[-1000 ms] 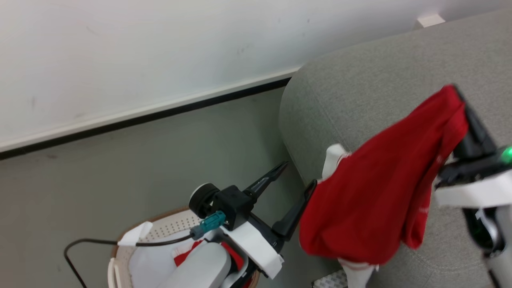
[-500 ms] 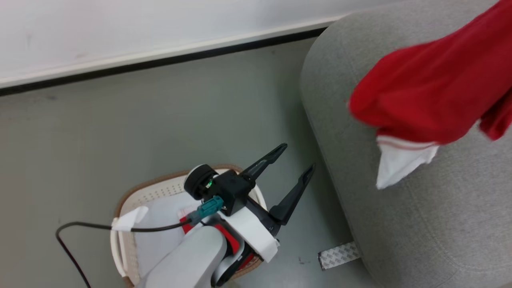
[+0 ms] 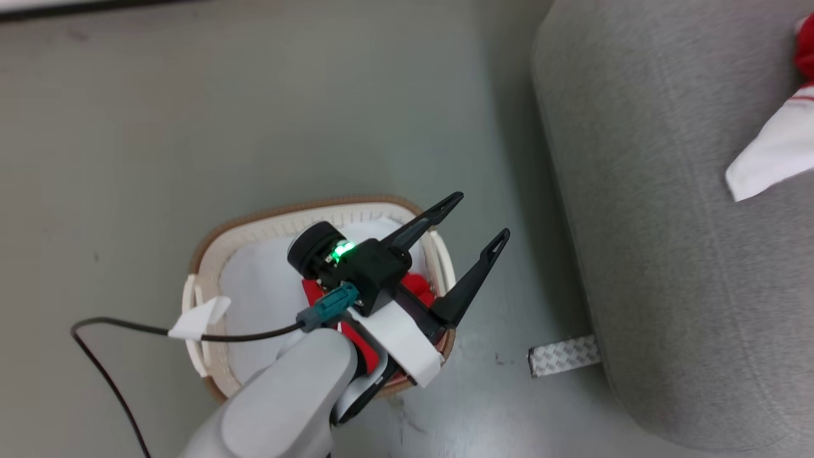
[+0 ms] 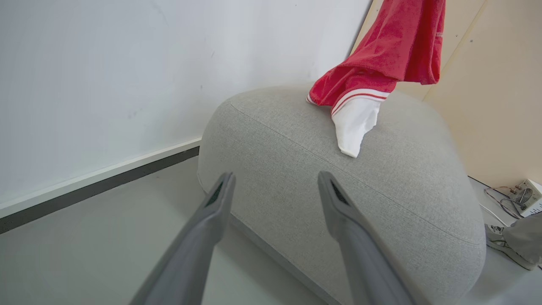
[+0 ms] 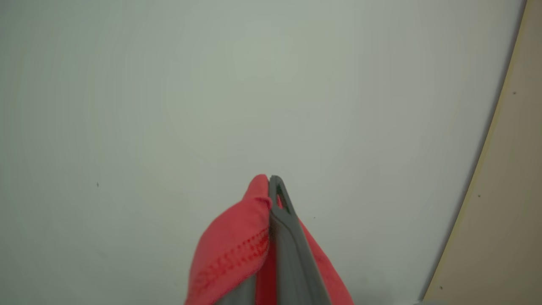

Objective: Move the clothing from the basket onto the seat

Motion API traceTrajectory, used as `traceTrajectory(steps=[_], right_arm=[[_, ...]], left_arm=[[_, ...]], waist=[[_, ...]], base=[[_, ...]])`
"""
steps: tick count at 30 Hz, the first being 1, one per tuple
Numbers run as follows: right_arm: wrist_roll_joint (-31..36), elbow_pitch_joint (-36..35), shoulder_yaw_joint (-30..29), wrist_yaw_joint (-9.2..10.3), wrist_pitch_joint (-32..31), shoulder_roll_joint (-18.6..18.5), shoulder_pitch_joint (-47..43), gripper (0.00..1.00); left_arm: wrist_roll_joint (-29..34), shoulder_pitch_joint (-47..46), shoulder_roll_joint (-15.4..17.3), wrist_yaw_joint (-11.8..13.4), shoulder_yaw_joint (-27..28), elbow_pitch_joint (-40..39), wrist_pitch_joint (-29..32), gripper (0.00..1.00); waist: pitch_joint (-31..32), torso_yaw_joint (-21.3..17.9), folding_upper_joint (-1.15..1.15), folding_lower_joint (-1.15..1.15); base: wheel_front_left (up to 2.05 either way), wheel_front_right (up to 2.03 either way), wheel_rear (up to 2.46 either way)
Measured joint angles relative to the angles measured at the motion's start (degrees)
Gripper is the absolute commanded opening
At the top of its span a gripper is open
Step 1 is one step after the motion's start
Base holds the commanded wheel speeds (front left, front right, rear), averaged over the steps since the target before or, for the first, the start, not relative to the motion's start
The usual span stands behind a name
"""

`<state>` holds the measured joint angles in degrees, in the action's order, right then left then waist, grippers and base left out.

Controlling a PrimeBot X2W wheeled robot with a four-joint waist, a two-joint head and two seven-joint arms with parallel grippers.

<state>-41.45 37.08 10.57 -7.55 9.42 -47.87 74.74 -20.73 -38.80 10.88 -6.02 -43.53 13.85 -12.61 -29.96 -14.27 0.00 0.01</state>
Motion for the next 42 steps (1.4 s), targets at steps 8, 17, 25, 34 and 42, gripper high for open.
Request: traceTrajectory(steps=[8,17,25,34,42], right_arm=[[-1.44,9.10,7.35,0.00,-0.38,4.46,-1.96,0.00],[-4.45,17.72,15.28,0.00,-7.23,8.12,-3.85,0.01],[-9.45,19.83,19.08,0.00,-14.08,8.92,-5.83,0.68],[-12.74,17.56,24.21,0.00,-22.13,8.68,-6.35,1.00],[-13.49,14.18,28.76,0.00,-25.04,5.89,-7.54,1.00]], left_arm=[[1.14,-2.02,0.53,0.09,-0.56,-1.18,1.05,1.00],[1.59,-3.59,0.74,0.09,-1.42,-1.44,1.69,1.00],[1.56,-4.06,1.45,0.27,-1.29,-1.55,1.69,1.00],[0.89,-3.80,1.14,0.86,-1.36,-0.78,1.15,1.00],[-1.16,-0.80,0.54,1.66,-0.92,1.42,-0.45,1.00]], waist=[[-5.84,0.80,0.00,0.00],[-9.11,1.02,0.00,0.00],[-9.73,1.03,0.00,0.00],[-6.10,0.98,0.00,-0.01],[0.48,0.73,0.00,-0.01]], base=[[0.00,0.00,0.00],[0.00,0.00,0.00],[0.00,0.00,0.00],[0.00,0.00,0.00],[0.00,0.00,0.00]])
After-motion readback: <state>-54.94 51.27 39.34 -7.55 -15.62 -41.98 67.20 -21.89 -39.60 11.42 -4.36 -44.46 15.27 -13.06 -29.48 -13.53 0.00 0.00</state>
